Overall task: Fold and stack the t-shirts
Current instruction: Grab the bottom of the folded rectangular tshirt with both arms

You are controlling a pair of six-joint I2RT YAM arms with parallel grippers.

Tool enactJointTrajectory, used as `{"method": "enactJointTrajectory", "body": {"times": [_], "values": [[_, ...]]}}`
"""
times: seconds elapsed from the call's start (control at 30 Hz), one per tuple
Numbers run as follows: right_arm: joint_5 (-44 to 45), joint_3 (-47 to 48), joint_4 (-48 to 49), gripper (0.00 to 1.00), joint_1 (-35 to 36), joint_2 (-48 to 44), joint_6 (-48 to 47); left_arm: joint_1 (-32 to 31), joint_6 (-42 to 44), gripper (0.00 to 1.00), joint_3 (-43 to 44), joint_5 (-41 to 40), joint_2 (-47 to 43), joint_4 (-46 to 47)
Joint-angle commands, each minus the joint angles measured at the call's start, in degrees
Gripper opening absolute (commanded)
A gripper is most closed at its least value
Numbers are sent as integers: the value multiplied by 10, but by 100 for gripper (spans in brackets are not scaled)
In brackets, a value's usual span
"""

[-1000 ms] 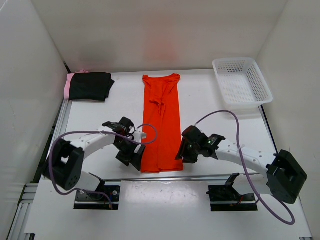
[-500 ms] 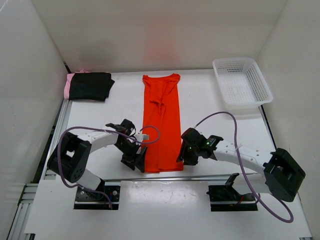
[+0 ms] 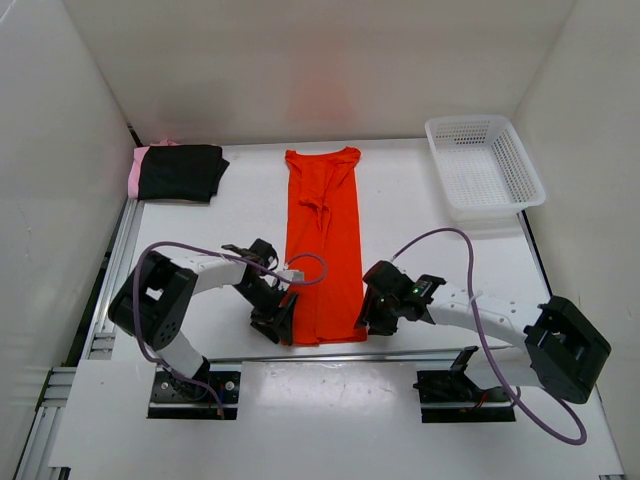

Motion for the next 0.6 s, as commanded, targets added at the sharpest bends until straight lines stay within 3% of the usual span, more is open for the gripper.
{"method": "enactJointTrajectory", "body": {"times": [0.0,0.1,0.33,0.4,0.5,0.57], "values": [[3,-4,17,47,3,3,10,-18,25,63,-1,-91,22,58],[-2,-4,17,47,3,16,5,-18,25,49,6,-119,28,58],[-2,-4,29,47,3,32,5,-18,25,34,29,-136,45,58],[-13,-4,42,47,3,46,-1,-18,25,24,29,-142,45,58],[-21,-4,55,39,3,62,-6,-18,25,10,29,-142,39,58],[-26,-4,55,31,3,69,-11,-18,25,10,29,-142,33,58]]}}
